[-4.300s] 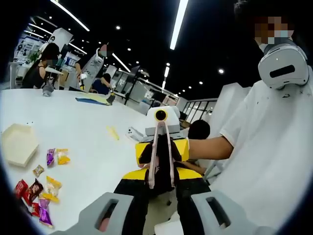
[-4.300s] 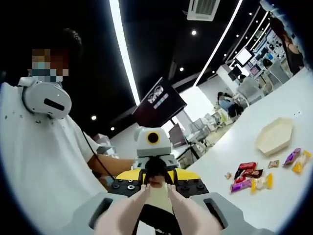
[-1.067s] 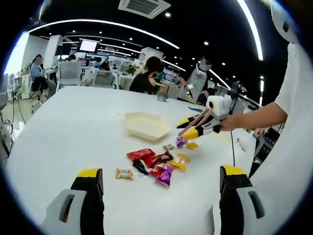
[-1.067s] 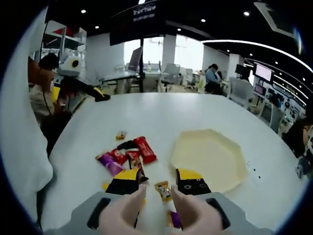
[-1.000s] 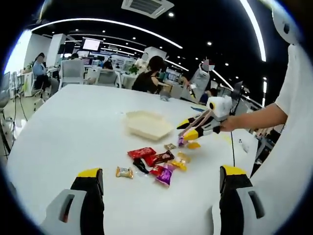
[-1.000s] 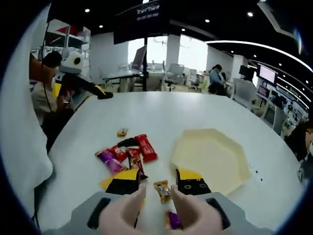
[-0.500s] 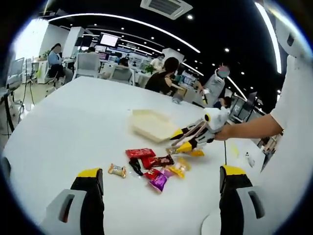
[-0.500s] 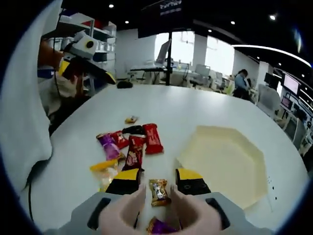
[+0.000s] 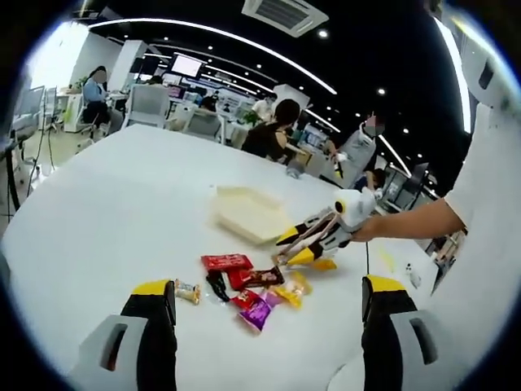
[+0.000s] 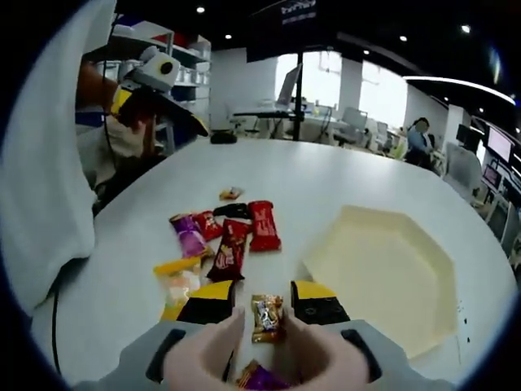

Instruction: Place the target food into the container with the food tongs after gripping and lifting it, then release it inside without dropping or visibly crushing the food.

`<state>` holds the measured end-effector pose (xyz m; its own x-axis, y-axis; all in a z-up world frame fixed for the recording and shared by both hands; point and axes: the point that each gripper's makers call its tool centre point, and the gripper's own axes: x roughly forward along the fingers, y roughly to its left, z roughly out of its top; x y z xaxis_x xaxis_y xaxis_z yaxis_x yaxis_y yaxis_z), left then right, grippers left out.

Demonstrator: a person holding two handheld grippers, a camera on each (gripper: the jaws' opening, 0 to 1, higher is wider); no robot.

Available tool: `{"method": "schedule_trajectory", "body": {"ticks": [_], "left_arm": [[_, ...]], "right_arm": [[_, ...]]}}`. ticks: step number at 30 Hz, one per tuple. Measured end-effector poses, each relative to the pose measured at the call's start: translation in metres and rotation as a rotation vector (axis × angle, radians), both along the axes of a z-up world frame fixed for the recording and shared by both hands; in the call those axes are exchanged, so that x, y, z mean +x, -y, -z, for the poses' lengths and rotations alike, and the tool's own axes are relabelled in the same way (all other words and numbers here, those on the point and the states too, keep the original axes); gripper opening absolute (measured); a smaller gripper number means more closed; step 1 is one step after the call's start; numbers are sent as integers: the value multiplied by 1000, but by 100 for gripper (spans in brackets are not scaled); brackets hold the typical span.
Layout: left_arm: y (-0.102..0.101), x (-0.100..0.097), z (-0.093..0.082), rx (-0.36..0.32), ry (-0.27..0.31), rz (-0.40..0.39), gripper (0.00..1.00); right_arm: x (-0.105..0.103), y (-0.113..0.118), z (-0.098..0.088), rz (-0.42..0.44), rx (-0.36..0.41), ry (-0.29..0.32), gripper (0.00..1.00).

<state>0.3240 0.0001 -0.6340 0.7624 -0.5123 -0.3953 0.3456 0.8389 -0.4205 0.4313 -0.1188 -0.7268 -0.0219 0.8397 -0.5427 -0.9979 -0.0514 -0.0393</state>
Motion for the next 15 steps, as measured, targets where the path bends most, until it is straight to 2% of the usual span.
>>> {"method": "schedule_trajectory", "body": {"ticks": [3, 8, 12, 15], "left_arm": [[0, 0, -1, 1, 4, 2, 93], [-3, -4, 1, 9, -6, 0, 93], [-4, -4, 2, 6, -10, -3, 91], [-5, -3, 0, 2, -4, -6, 91]], "right_arm": [[5, 1, 2, 12, 9, -13, 25], [5, 4, 6, 13, -13, 3, 22], [9, 4, 9, 42, -41, 18, 18], [11, 4, 11, 83, -56, 7, 18]]}}
